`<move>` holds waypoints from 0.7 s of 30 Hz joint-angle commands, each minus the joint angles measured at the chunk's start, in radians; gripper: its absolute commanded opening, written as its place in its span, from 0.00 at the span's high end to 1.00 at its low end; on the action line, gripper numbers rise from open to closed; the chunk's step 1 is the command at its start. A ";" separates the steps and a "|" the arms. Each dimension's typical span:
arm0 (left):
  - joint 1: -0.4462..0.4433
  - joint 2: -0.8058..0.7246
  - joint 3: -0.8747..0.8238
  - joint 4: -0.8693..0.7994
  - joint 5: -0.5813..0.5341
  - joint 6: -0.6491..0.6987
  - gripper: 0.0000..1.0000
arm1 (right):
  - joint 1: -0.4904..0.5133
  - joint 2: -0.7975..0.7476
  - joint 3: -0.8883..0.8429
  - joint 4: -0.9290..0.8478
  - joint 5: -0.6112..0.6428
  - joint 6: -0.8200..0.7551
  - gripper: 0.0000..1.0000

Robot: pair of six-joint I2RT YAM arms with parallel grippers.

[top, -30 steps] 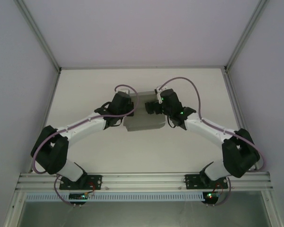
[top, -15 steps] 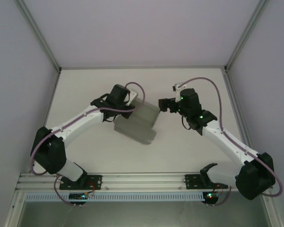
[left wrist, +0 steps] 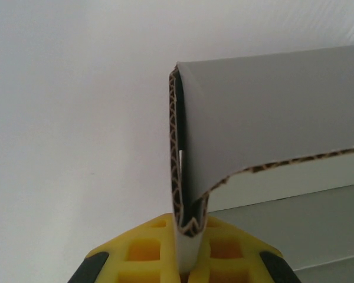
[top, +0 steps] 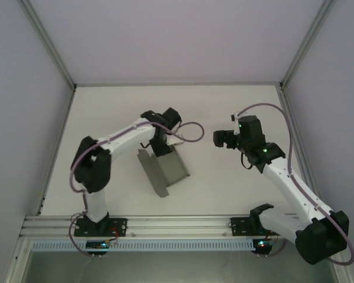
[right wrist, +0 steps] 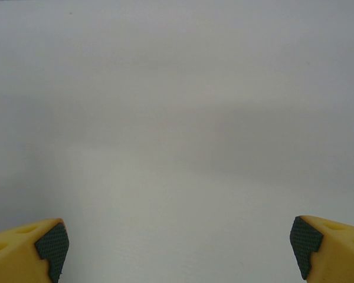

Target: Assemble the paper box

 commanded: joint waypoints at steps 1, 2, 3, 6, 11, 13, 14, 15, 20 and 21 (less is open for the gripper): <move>-0.034 0.057 0.066 -0.042 -0.132 0.023 1.00 | -0.015 -0.018 -0.022 -0.051 -0.013 0.014 0.01; -0.046 0.087 0.076 -0.006 -0.186 0.006 1.00 | -0.020 -0.019 -0.027 -0.049 -0.013 0.016 0.01; -0.053 0.113 0.087 0.014 -0.218 -0.006 1.00 | -0.023 -0.021 -0.029 -0.045 -0.014 0.016 0.01; -0.086 0.189 0.081 0.092 -0.319 -0.032 1.00 | -0.034 -0.028 -0.039 -0.038 -0.013 0.017 0.01; -0.121 0.260 0.010 0.247 -0.420 -0.024 1.00 | -0.059 -0.039 -0.048 -0.037 -0.020 0.014 0.01; -0.123 0.276 -0.005 0.296 -0.421 -0.043 1.00 | -0.068 -0.045 -0.054 -0.035 -0.024 0.014 0.01; -0.125 0.282 -0.018 0.321 -0.419 -0.049 0.98 | -0.073 -0.046 -0.058 -0.030 -0.026 0.013 0.01; -0.129 0.287 -0.034 0.350 -0.431 -0.050 0.95 | -0.077 -0.048 -0.062 -0.029 -0.029 0.015 0.01; -0.142 0.308 -0.069 0.379 -0.451 -0.051 0.88 | -0.096 -0.047 -0.069 -0.022 -0.062 0.015 0.01; -0.141 0.303 -0.069 0.378 -0.454 -0.049 0.86 | -0.098 -0.046 -0.067 -0.022 -0.062 0.015 0.01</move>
